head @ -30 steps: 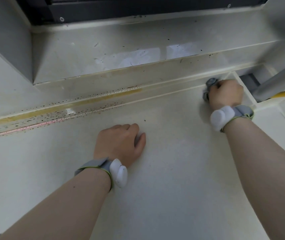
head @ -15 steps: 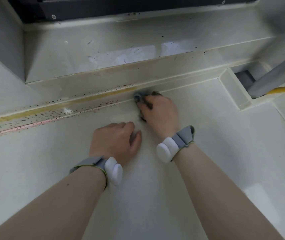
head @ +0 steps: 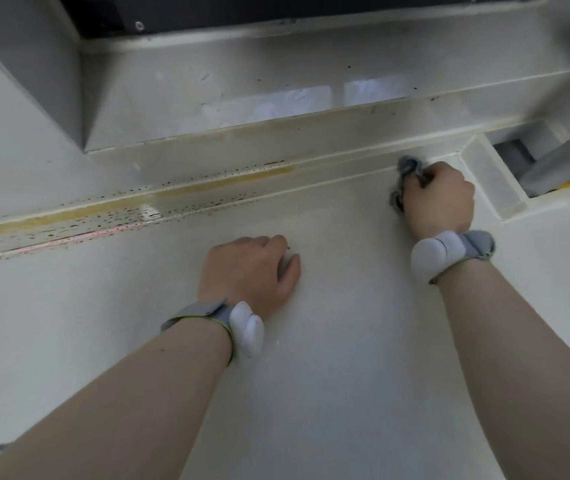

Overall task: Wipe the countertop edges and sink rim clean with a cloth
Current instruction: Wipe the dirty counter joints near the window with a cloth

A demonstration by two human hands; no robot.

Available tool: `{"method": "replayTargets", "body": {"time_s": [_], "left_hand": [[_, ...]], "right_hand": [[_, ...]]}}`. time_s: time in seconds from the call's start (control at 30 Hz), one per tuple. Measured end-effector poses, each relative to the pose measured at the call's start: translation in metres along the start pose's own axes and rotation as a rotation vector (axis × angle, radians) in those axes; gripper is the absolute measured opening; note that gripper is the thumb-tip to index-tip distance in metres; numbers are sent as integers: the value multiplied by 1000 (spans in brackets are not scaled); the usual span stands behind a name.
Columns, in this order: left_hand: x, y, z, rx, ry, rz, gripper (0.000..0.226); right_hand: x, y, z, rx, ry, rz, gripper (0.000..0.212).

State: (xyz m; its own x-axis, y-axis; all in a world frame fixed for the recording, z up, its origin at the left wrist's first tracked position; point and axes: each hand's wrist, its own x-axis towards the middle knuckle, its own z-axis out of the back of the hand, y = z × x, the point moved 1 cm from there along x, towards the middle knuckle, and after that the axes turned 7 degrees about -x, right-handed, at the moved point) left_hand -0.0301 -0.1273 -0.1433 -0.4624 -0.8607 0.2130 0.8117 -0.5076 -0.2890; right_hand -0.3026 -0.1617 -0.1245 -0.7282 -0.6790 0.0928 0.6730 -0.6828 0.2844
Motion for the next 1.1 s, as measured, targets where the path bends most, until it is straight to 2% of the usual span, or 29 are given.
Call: {"method": "replayTargets", "body": {"time_s": [0.07,0.17,0.3,0.37,0.6,0.73,0.8,0.87,0.97,1.1], "left_hand": [[0,1,-1,-5,9,6,35],[0,-1,-1,-19,-6,-10,34],[1,0,1,-31,-33,-28,35],[1,1,1,-51,-12,-42,35],[4,1,4,-103,54,-17,28],[2,-6,24,-99,273,69,15],[1,-6,29,-94,293,151,15],[3,-7,24,-42,283,127,31],[5,-6,8,-43,123,19,32],[0,-1,-1,-22,13,6,35]], "right_hand": [[-13,10,-3,176,-10,54,31],[-38,39,0,336,-147,203,26],[-58,80,3,497,-132,168,28],[-72,93,0,486,-73,247,30],[-99,136,1,313,154,779,33],[-113,160,2,260,195,1016,33],[-118,164,-3,253,152,1048,29],[-116,157,-8,219,53,1039,21],[-96,134,-10,177,-15,943,19],[-57,84,-1,124,-153,773,23]]}}
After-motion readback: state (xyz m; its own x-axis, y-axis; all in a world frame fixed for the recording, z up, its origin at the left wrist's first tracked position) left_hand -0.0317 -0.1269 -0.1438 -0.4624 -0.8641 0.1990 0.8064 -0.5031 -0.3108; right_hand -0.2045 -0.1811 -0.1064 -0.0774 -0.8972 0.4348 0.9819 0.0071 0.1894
